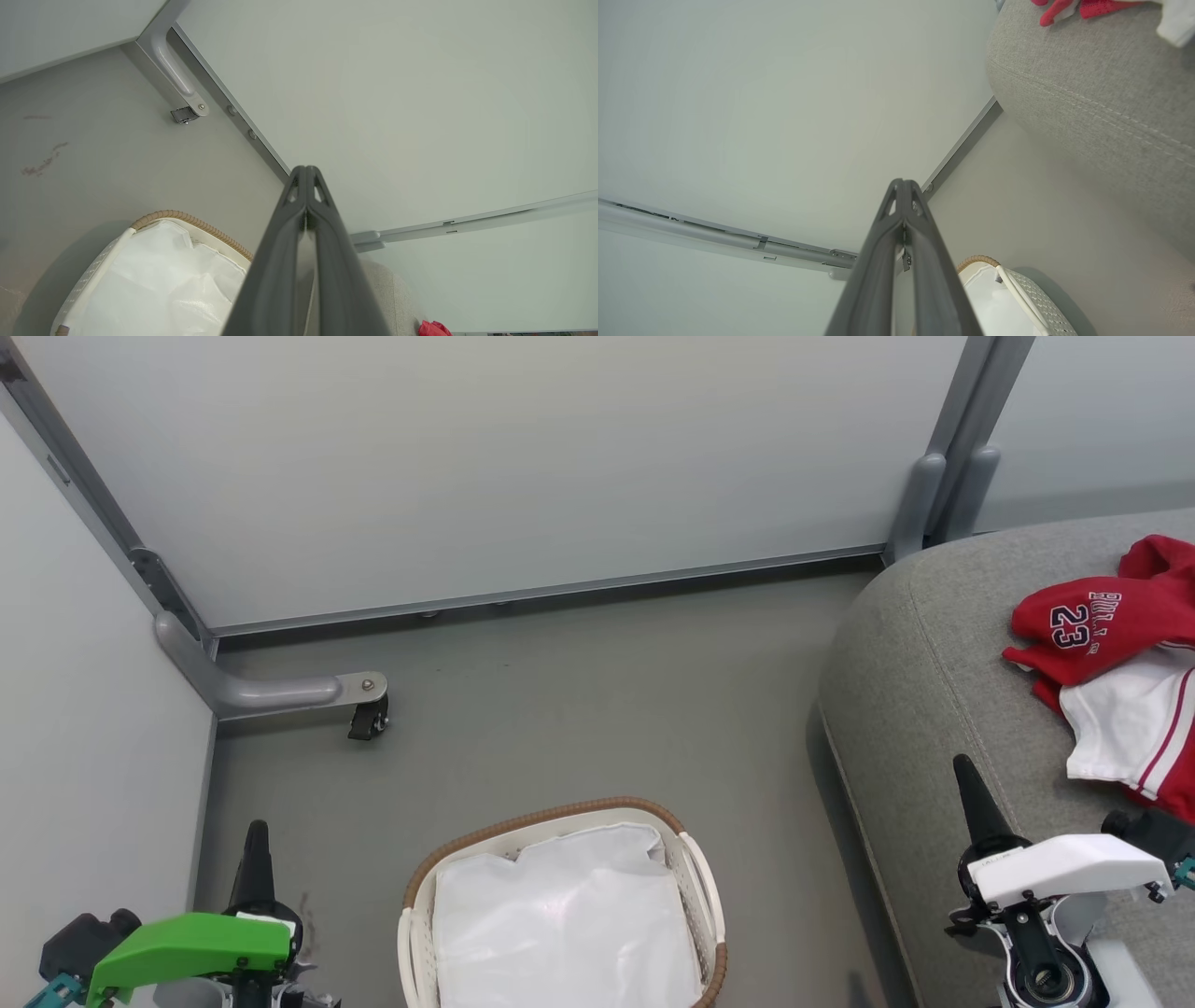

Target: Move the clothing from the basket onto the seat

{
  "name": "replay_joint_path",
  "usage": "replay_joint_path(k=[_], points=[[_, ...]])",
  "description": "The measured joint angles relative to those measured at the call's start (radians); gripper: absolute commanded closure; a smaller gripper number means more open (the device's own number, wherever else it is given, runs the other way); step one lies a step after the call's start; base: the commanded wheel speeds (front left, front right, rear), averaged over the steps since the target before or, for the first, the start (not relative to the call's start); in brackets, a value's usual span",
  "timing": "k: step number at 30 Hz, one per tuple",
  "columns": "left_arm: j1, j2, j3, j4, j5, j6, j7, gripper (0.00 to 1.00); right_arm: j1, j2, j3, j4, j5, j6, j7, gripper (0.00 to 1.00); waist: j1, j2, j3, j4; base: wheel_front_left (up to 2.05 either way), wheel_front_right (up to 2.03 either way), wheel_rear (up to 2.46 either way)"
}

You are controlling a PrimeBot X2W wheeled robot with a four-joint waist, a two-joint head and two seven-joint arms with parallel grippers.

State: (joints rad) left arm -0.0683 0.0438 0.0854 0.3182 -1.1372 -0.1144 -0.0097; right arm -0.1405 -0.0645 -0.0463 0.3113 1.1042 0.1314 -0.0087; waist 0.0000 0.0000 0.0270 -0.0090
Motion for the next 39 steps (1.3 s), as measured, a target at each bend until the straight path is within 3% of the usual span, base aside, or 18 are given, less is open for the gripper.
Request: replay_joint_path(k=[39], points=[[-0.025,0.002,0.018,-0.052,-0.332,-0.009,0.088,1.00,0.019,0.011,-0.048,-0.046,0.357,0.000,0.088,1.00,0.0000,0.0000,-0.016,0.006,0.00,0.00,0.00]])
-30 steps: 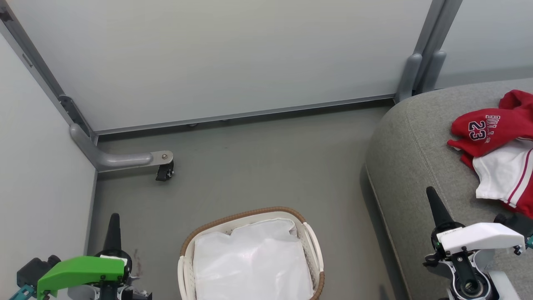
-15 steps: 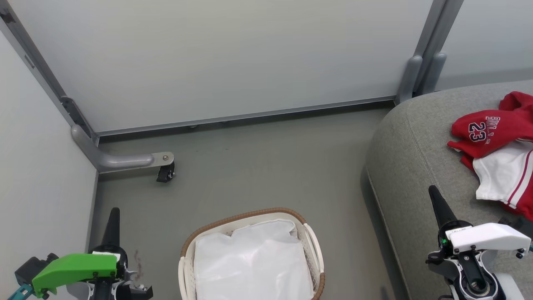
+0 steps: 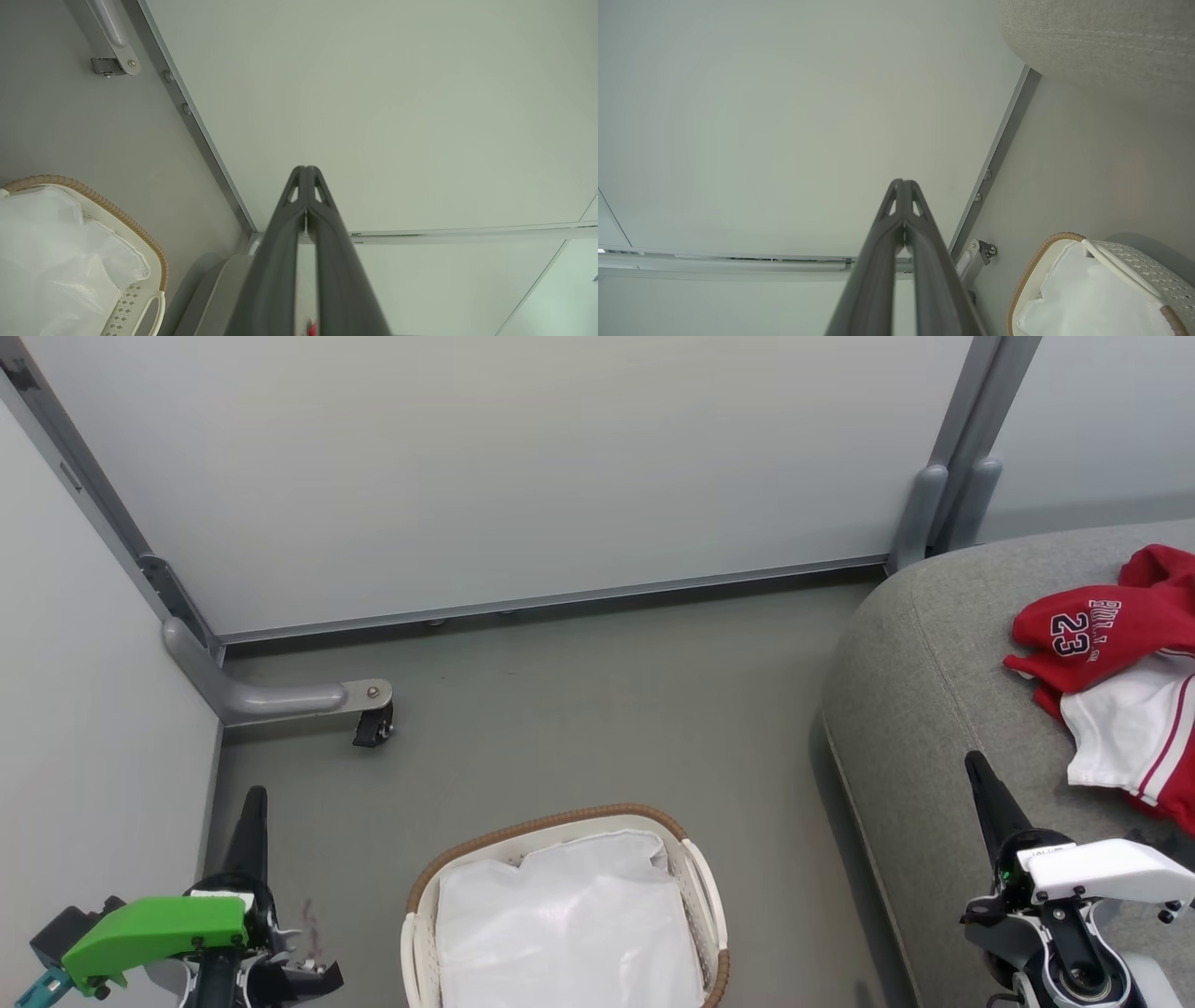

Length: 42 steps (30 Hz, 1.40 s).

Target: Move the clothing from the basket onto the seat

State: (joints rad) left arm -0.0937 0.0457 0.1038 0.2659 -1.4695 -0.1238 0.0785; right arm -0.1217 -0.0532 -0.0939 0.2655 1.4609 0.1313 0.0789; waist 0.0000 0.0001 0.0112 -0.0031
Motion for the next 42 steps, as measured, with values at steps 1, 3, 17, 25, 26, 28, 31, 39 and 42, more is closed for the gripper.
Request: replay_joint_path(k=[1,3,17,25,26,28,31,39,42], points=[[0.000,0.000,0.001,-0.001,-0.010,0.000,0.003,1.00,0.000,0.000,-0.001,-0.001,0.009,0.000,0.000,1.00,0.0000,0.0000,0.000,0.000,0.00,0.00,0.00],[0.000,0.000,0.001,-0.002,-0.024,0.000,0.006,1.00,0.000,0.001,-0.003,-0.003,0.024,0.000,0.006,1.00,0.0000,0.0000,-0.001,0.000,0.00,0.00,0.00],[-0.005,0.001,0.008,-0.016,-0.117,-0.004,0.030,1.00,0.008,0.004,-0.017,-0.017,0.125,0.000,0.029,1.00,0.0000,0.0000,-0.007,0.003,0.00,0.00,0.00],[-0.010,0.001,0.010,-0.021,-0.142,-0.005,0.036,1.00,0.008,0.005,-0.021,-0.020,0.150,0.000,0.036,1.00,0.0000,0.0000,-0.008,0.003,0.00,0.00,0.00],[-0.010,0.001,0.010,-0.021,-0.142,-0.005,0.036,1.00,0.008,0.005,-0.021,-0.020,0.150,0.000,0.036,1.00,0.0000,0.0000,-0.008,0.003,0.00,0.00,0.00],[-0.010,0.001,0.010,-0.021,-0.142,-0.005,0.036,1.00,0.008,0.005,-0.021,-0.020,0.150,0.000,0.036,1.00,0.0000,0.0000,-0.008,0.003,0.00,0.00,0.00],[-0.010,0.001,0.010,-0.021,-0.142,-0.005,0.036,1.00,0.008,0.005,-0.021,-0.020,0.150,0.000,0.036,1.00,0.0000,0.0000,-0.008,0.003,0.00,0.00,0.00],[-0.010,0.001,0.010,-0.021,-0.142,-0.005,0.036,1.00,0.008,0.005,-0.021,-0.020,0.150,0.000,0.036,1.00,0.0000,0.0000,-0.008,0.003,0.00,0.00,0.00],[-0.010,0.001,0.010,-0.021,-0.142,-0.005,0.036,1.00,0.008,0.005,-0.021,-0.020,0.150,0.000,0.036,1.00,0.0000,0.0000,-0.008,0.003,0.00,0.00,0.00]])
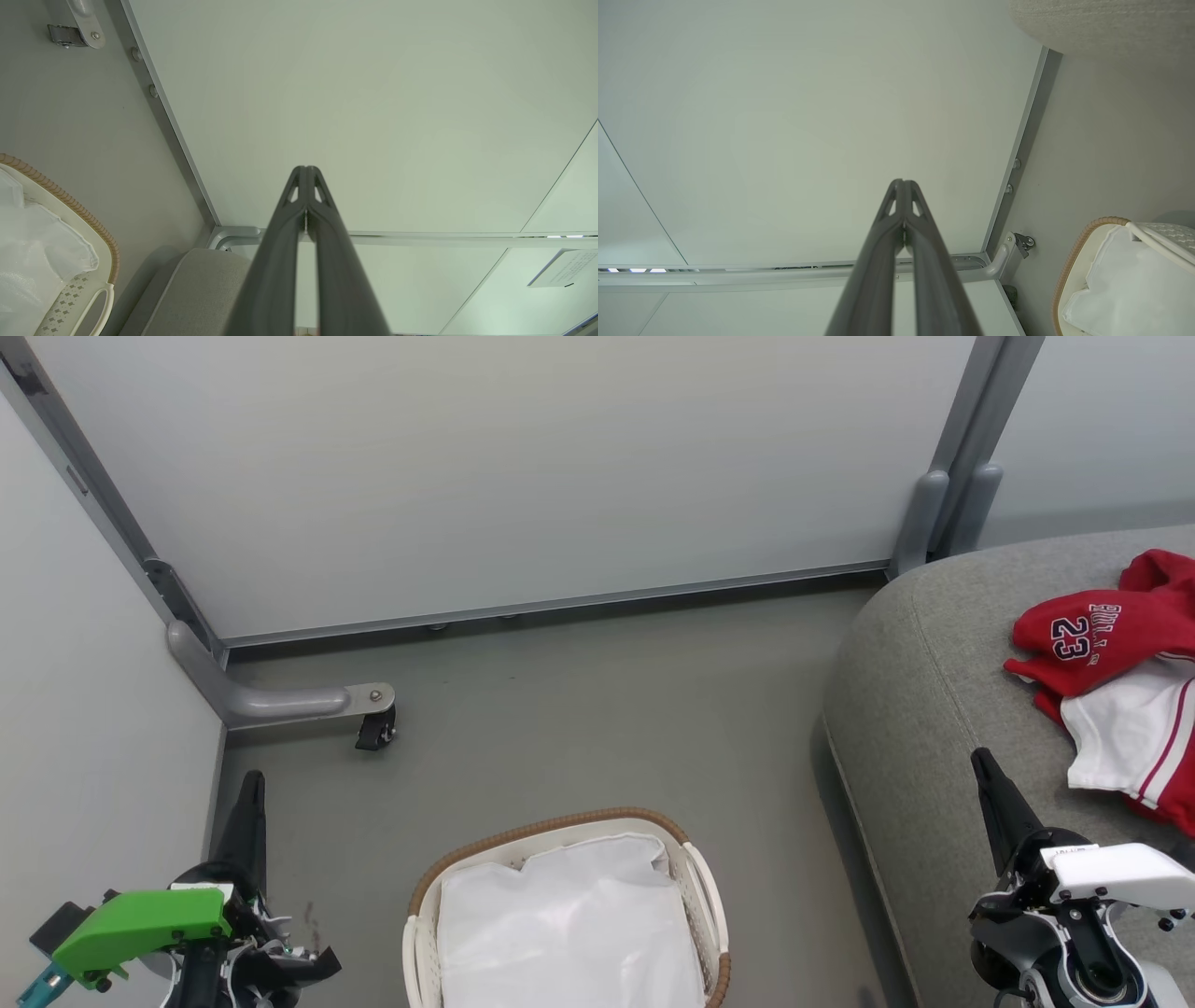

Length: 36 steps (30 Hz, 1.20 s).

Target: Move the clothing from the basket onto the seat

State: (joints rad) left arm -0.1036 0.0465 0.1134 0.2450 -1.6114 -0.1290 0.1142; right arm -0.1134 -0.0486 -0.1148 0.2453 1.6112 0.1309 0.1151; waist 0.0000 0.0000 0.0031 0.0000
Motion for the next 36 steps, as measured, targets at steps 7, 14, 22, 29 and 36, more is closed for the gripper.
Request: replay_joint_path(k=[7,14,22,29,36], points=[[0.000,0.000,0.000,0.000,0.000,0.000,0.000,1.00,0.000,0.000,0.000,0.000,0.000,0.000,0.000,1.00,0.0000,0.0000,0.000,0.000,0.00,0.00,0.00],[0.000,0.000,0.000,0.000,0.000,0.000,0.000,1.00,0.000,0.000,0.000,0.000,0.000,0.000,0.000,1.00,0.0000,0.0000,0.000,0.000,0.00,0.00,0.00],[0.000,0.000,0.000,0.000,0.000,0.000,0.000,1.00,0.000,0.000,0.000,0.000,0.000,0.000,0.000,1.00,0.0000,0.0000,0.000,0.000,0.00,0.00,0.00],[0.000,0.000,0.000,0.000,0.000,0.000,0.000,1.00,0.000,0.000,0.000,0.000,0.000,0.000,0.000,1.00,0.0000,0.0000,0.000,0.000,0.00,0.00,0.00],[0.000,0.000,0.000,0.000,0.000,0.000,0.000,1.00,0.000,0.000,0.000,0.000,0.000,0.000,0.000,1.00,0.0000,0.0000,0.000,0.000,0.00,0.00,0.00]])
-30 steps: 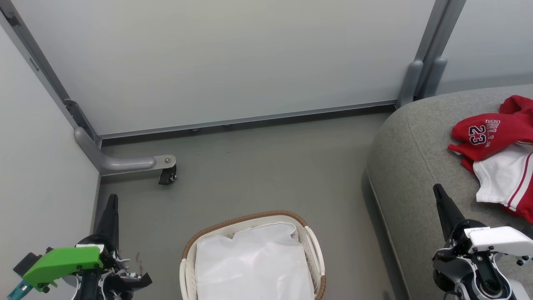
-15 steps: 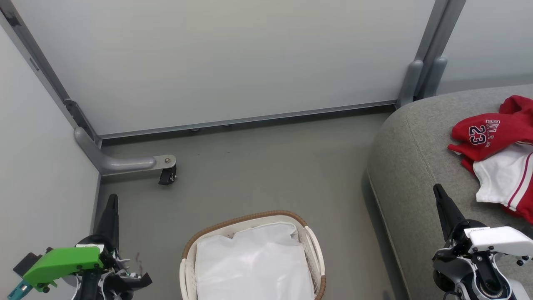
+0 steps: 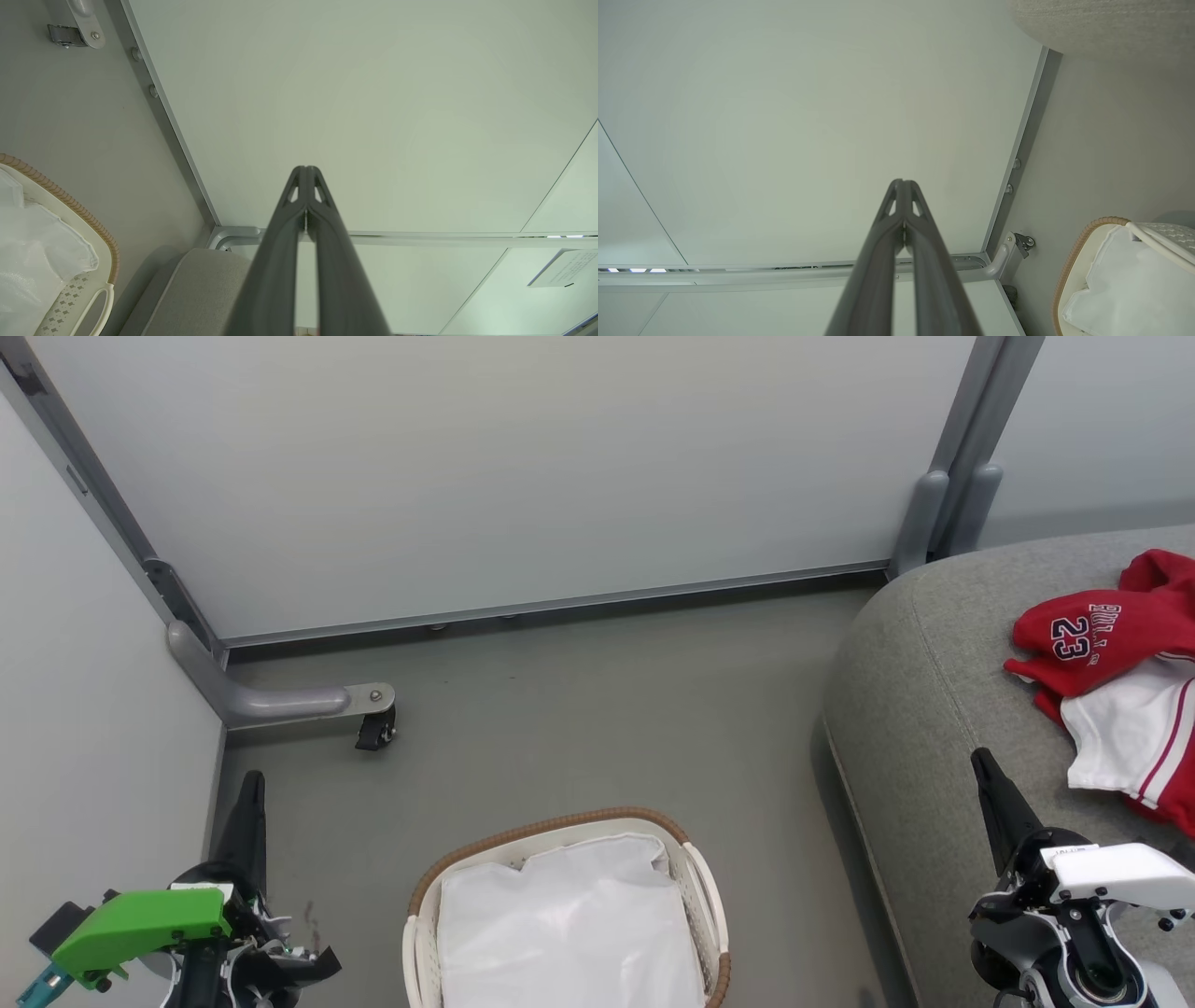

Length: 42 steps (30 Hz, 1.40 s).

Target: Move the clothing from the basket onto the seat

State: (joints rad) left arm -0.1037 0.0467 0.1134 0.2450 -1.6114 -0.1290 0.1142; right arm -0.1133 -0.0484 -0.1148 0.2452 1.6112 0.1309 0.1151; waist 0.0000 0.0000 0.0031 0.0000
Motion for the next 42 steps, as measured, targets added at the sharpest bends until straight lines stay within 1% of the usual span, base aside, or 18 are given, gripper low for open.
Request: replay_joint_path(k=[42], points=[[0.000,0.000,0.000,0.000,0.000,0.000,0.000,1.00,0.000,0.000,0.000,0.000,0.000,0.000,0.000,1.00,0.0001,0.0000,0.000,0.000,0.00,0.00,0.00]])
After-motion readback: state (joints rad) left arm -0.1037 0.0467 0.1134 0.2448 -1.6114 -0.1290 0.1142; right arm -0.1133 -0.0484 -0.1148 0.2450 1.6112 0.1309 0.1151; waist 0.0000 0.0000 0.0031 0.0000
